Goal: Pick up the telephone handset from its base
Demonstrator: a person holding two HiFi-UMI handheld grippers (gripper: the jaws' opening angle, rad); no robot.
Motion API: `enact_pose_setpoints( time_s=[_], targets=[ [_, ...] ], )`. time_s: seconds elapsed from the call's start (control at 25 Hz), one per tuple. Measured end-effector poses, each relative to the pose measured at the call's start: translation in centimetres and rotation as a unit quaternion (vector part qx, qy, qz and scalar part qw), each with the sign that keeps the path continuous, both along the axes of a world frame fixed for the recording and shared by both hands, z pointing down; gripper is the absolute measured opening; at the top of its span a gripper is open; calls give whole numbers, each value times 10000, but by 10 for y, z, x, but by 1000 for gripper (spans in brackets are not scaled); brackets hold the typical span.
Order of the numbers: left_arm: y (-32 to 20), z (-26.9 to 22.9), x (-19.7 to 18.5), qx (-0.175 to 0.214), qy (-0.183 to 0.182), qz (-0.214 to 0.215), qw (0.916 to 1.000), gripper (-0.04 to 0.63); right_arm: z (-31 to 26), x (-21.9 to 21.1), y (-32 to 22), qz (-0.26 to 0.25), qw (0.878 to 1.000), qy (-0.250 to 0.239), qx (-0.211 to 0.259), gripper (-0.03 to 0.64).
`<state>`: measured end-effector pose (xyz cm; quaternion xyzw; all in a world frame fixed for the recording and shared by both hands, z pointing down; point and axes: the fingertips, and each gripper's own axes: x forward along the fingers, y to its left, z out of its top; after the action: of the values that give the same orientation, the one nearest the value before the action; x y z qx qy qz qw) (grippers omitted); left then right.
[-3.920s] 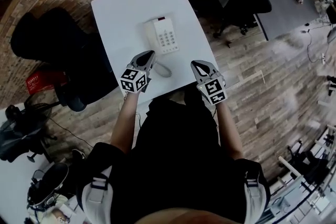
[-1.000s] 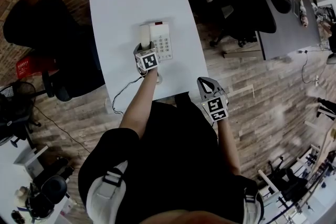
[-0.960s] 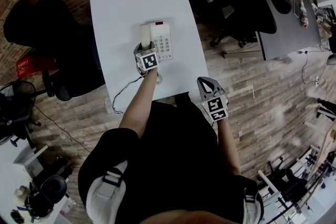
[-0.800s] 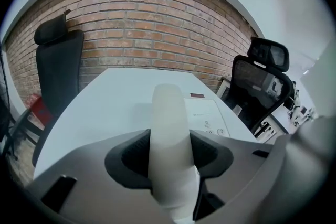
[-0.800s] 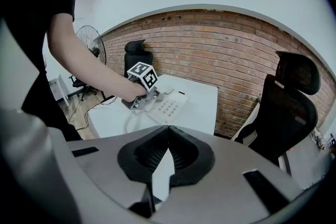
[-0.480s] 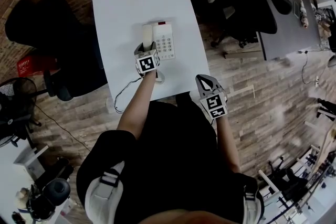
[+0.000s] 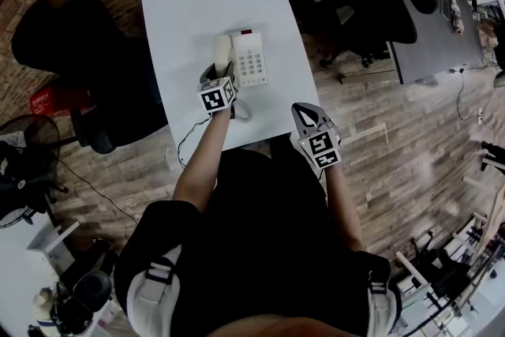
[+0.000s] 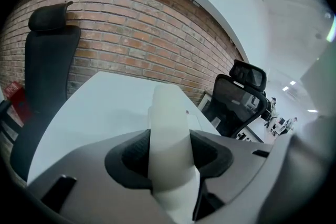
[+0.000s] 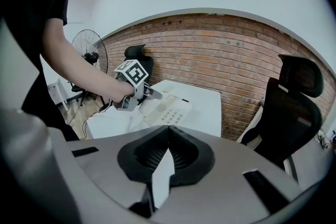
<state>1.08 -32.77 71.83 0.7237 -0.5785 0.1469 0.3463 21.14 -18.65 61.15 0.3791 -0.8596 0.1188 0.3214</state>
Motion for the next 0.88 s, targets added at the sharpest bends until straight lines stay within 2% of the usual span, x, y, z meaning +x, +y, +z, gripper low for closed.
enact_pose_setpoints(
  time_s=[0.44, 0.88],
  targets=[
    [19, -23, -22, 171, 210, 141, 9995, 215, -3, -12, -3, 62, 9999, -105, 49, -3],
    [42, -52, -21, 293, 614, 597, 9959, 216, -9, -21, -6, 233, 9994, -232, 92, -3]
  ],
)
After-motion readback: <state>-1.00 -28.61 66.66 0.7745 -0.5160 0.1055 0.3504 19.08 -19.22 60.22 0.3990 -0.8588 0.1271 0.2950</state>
